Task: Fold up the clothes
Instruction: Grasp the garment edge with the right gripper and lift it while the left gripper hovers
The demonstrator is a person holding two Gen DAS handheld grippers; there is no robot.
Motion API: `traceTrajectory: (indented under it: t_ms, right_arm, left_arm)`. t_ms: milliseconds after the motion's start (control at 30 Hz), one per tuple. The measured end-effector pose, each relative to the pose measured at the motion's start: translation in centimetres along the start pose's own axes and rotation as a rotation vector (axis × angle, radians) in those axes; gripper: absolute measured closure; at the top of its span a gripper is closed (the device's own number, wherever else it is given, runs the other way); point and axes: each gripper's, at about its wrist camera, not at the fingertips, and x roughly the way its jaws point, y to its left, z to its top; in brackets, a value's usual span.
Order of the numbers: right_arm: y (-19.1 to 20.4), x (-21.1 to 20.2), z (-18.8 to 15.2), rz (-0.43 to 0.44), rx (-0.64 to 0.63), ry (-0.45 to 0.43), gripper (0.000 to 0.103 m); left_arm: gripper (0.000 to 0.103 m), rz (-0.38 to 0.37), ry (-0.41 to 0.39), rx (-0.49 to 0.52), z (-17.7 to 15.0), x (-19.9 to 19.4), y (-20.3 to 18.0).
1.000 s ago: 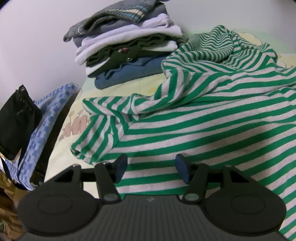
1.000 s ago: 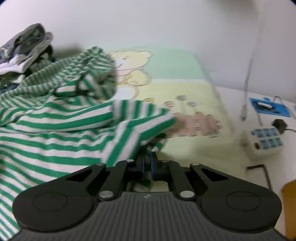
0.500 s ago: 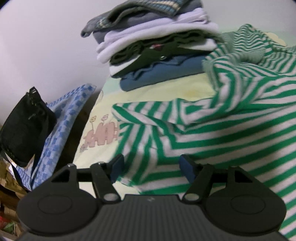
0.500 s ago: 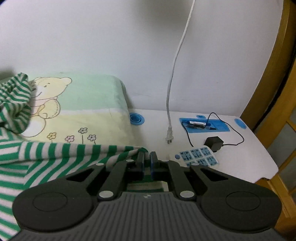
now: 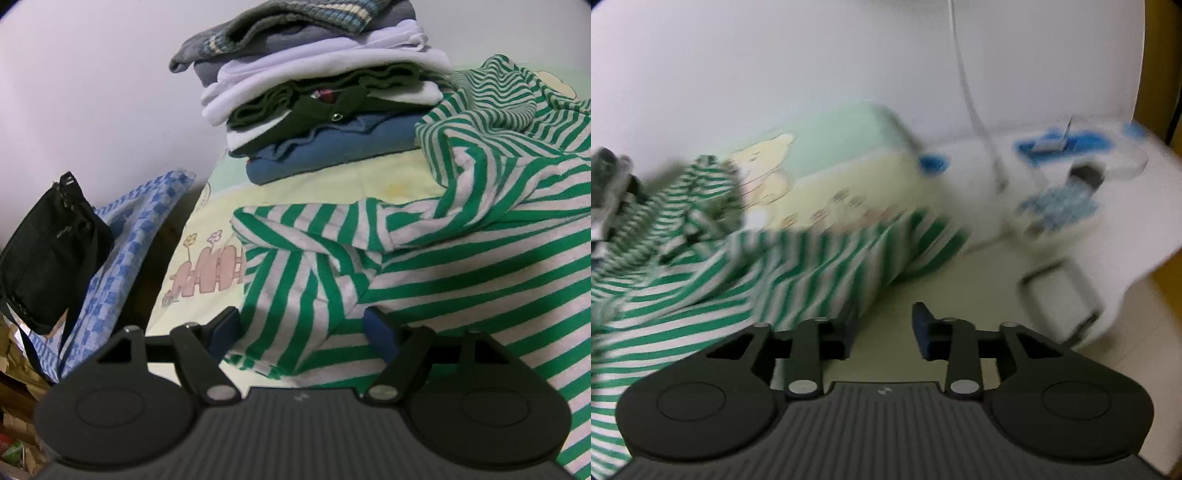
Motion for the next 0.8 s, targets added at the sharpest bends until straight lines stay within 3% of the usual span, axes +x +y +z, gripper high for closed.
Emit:
traceTrajectory:
  t_ms: [100, 167, 200, 233, 267, 333, 467, 500, 533, 600, 700, 800]
  right_arm:
    - [0.0, 1.6, -0.1, -0.003, 0.118, -0.055, 0.061]
    - [-0.4, 2.5, 0.3, 0.028, 0.173, -0.075, 0.067]
    - [-0.4, 2.9, 0.8, 0.057, 0.181, -0.062, 0.092]
    - [-0.2, 2.7, 1.3, 0.064, 0.173, -0.07, 0.099]
    - [0.1, 2.4, 1.8, 0.067, 0.162, -0.081, 0.099]
    - [1.7, 0.0, 3.0, 0.048, 0.047, -0.178, 0.1]
    - [6.8, -4.2, 3.9, -0.152, -0.313, -0.323, 0.102]
    - [7.8, -4.4, 3.7, -0.194, -0.387, -0.345, 0.097]
    - [8.1, -3.9, 3.7, -0.168, -0.43, -0.308, 0.089]
    - [8.0, -2.7, 3.3, -0.071, -0.465, -0.225, 0.086]
    - [6.8, -1.3, 1.9, -0.162, -0.444, -0.188, 0.084]
    - [3.8, -0.4, 1.0, -0.16, -0.265, -0.116, 0.082]
  left_arm:
    - [0.027, 0.002, -0.002, 0.033, 0.1, -0.3, -0.7]
    - [0.027, -0.005, -0.005, 0.055, 0.1, -0.6, -1.1]
    - [0.027, -0.009, -0.008, 0.064, 0.1, -0.7, -1.3]
    - [0.027, -0.007, -0.011, 0.071, 0.1, -0.8, -1.5]
    - [0.027, -0.005, -0.013, 0.076, 0.0, -0.8, -1.7]
    - [0.027, -0.007, -0.012, 0.068, 0.1, -0.8, -1.6]
    - [0.027, -0.026, 0.0, 0.018, 0.0, -0.7, -1.0]
    - [0.027, -0.029, 0.002, 0.009, 0.0, -0.7, -0.9]
    - [0.027, -0.031, 0.003, 0.002, 0.0, -0.7, -0.8]
    - [0.027, -0.027, 0.003, 0.002, 0.0, -0.7, -0.9]
    - [0.027, -0.026, 0.004, 0.009, 0.0, -0.8, -1.1]
    - [0.026, -0.03, 0.004, 0.008, -0.1, -0.8, -0.9]
